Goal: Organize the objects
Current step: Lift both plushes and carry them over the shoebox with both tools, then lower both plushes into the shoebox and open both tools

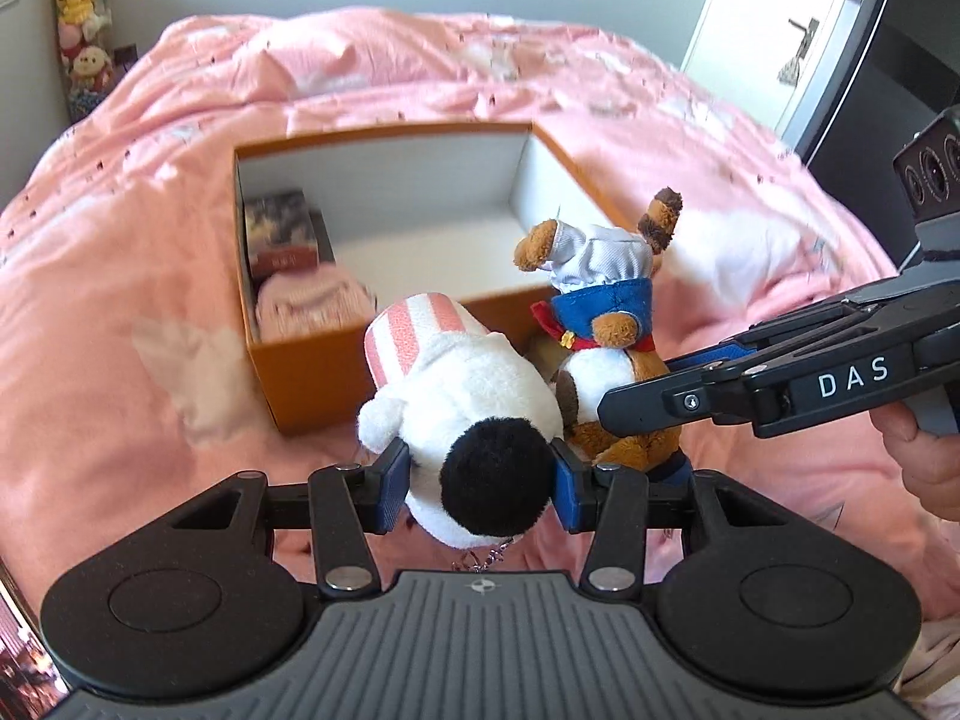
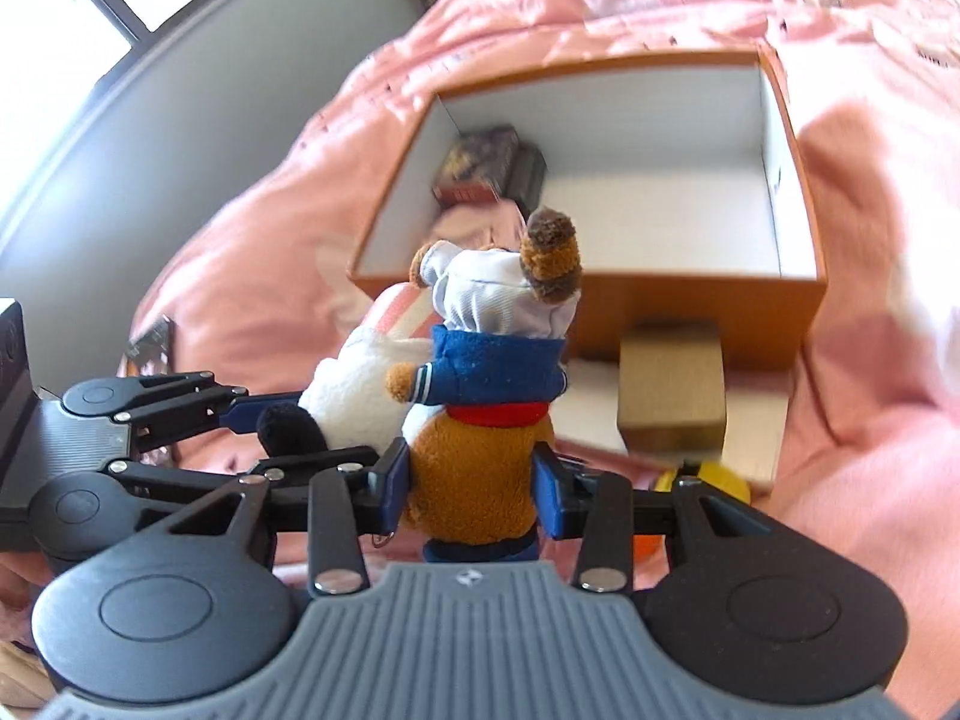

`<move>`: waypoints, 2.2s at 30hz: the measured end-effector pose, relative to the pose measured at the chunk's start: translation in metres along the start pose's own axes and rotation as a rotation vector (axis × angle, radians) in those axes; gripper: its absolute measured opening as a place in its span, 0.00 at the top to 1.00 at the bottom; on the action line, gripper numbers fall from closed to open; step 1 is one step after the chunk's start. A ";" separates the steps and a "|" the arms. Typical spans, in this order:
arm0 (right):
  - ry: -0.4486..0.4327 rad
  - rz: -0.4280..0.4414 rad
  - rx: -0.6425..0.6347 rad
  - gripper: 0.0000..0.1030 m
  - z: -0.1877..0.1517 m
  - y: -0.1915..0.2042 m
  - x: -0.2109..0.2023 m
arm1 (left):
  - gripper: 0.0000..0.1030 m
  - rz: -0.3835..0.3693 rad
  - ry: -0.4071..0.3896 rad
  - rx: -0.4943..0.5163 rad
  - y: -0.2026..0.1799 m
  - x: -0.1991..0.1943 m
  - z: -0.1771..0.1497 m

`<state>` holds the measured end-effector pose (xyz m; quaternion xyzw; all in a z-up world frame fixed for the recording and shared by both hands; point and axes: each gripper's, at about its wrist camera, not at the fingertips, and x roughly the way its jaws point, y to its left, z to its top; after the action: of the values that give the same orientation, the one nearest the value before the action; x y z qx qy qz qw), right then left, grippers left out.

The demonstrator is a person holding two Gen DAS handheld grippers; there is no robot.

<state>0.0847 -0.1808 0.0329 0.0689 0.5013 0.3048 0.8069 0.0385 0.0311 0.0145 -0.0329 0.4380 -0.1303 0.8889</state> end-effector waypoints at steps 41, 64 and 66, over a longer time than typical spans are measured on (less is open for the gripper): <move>0.240 0.076 0.127 0.56 0.145 -0.101 0.109 | 0.48 0.062 0.068 -0.017 0.028 0.119 0.075; 0.337 -0.032 0.136 0.54 0.137 -0.106 0.166 | 0.46 0.089 0.175 0.003 0.027 0.158 0.070; 0.334 -0.031 0.140 0.54 0.137 -0.107 0.165 | 0.43 0.091 0.170 0.005 0.027 0.158 0.070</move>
<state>0.2977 -0.1472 -0.0717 0.0654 0.6493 0.2638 0.7103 0.1910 0.0123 -0.0688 0.0004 0.5127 -0.0929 0.8535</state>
